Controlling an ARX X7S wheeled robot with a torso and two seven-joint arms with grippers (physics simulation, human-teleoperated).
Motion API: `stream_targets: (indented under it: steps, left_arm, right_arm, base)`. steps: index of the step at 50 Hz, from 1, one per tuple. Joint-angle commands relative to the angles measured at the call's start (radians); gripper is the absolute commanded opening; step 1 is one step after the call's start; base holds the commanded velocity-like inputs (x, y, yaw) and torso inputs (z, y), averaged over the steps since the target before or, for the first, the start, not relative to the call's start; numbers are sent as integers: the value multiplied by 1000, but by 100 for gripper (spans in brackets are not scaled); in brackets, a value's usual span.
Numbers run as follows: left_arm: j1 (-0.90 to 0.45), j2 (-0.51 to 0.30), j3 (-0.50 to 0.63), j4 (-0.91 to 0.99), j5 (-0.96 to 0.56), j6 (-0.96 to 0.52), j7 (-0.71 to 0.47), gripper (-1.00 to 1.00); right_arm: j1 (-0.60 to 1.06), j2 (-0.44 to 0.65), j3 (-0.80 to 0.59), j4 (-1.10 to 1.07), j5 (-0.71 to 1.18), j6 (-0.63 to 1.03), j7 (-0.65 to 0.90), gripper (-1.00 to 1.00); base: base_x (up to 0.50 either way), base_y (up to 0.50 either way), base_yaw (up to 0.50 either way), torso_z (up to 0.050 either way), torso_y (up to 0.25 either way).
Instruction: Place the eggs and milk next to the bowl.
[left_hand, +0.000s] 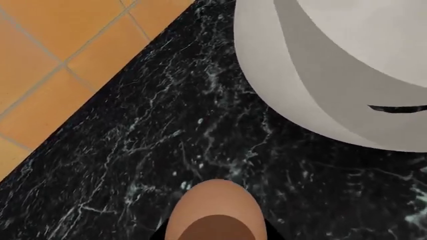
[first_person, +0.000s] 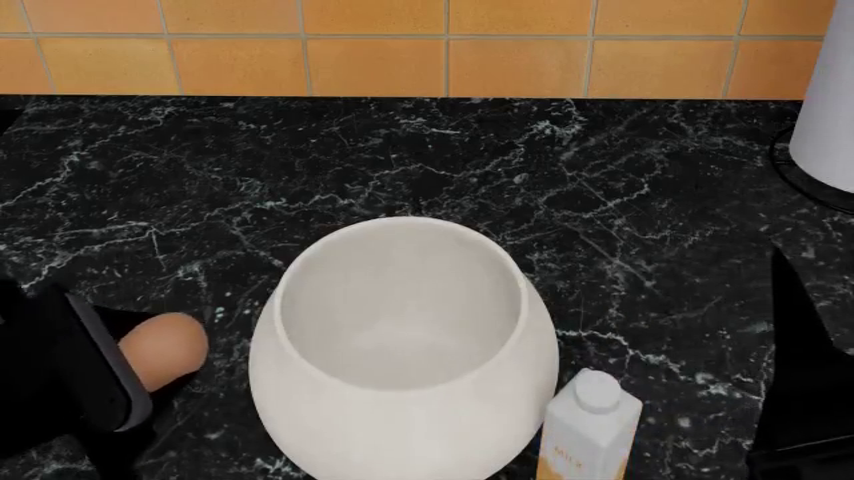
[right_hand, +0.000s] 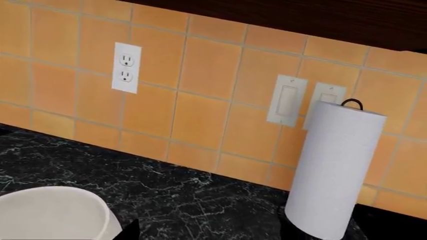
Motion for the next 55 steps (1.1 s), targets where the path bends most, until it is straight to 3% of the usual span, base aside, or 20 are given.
stream_targets:
  steps: [1, 16, 55]
  left_arm:
    - [-76, 48, 36, -93, -16, 31, 55, -100]
    - [-120, 89, 76, -178, 7, 75, 72, -100]
    - [-91, 95, 92, -228, 7, 118, 66, -100]
  right_arm:
    - [-11, 0, 27, 12, 11, -10, -4, 100]
    - [-9, 18, 16, 17, 24, -19, 14, 100]
    - [-16, 36, 1, 23, 35, -47, 29, 100]
  base:
    - [0, 0, 0, 0, 0]
    - [0, 0, 0, 0, 0]
    - [0, 0, 0, 0, 0]
